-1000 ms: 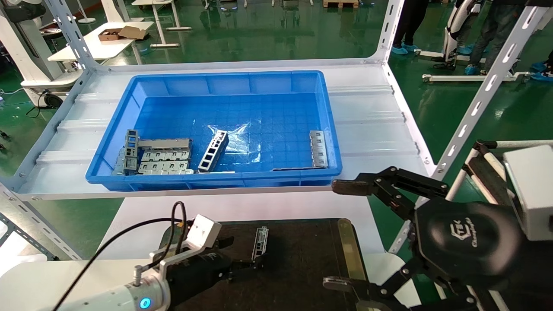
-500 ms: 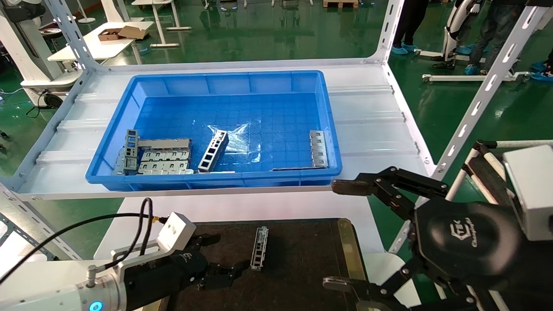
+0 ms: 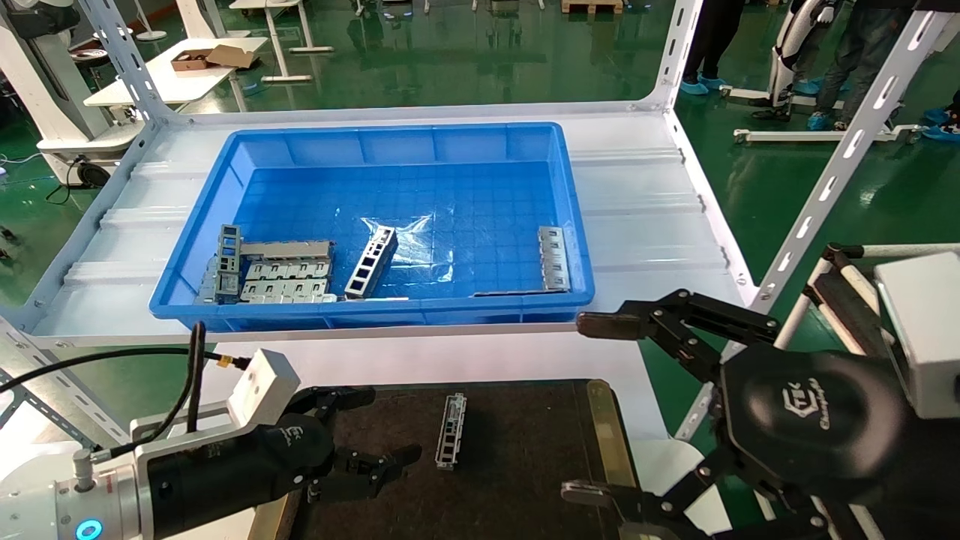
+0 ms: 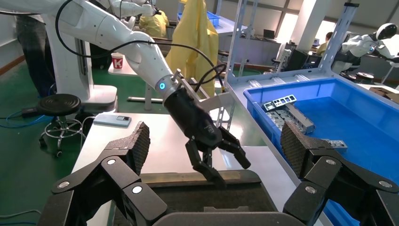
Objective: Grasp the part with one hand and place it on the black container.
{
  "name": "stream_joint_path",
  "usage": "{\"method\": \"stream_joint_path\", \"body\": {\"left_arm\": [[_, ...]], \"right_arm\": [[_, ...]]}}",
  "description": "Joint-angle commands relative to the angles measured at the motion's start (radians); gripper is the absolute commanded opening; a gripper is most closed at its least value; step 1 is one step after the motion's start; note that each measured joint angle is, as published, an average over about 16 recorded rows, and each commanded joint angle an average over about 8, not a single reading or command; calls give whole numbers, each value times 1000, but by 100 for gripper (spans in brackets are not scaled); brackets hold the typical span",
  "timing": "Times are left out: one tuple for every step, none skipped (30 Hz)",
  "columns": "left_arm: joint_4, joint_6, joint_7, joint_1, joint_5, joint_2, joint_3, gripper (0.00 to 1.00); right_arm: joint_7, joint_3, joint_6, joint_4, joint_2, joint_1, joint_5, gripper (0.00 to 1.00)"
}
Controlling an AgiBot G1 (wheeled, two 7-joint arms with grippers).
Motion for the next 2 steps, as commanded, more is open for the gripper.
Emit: {"method": "stream_joint_path", "body": {"left_arm": [[-2, 40, 20, -3, -20, -11, -20, 100], [-3, 45, 22, -4, -23, -12, -23, 100]], "right_arm": [[0, 0, 0, 0, 0, 0, 0, 100], [0, 0, 0, 0, 0, 0, 0, 100]]}}
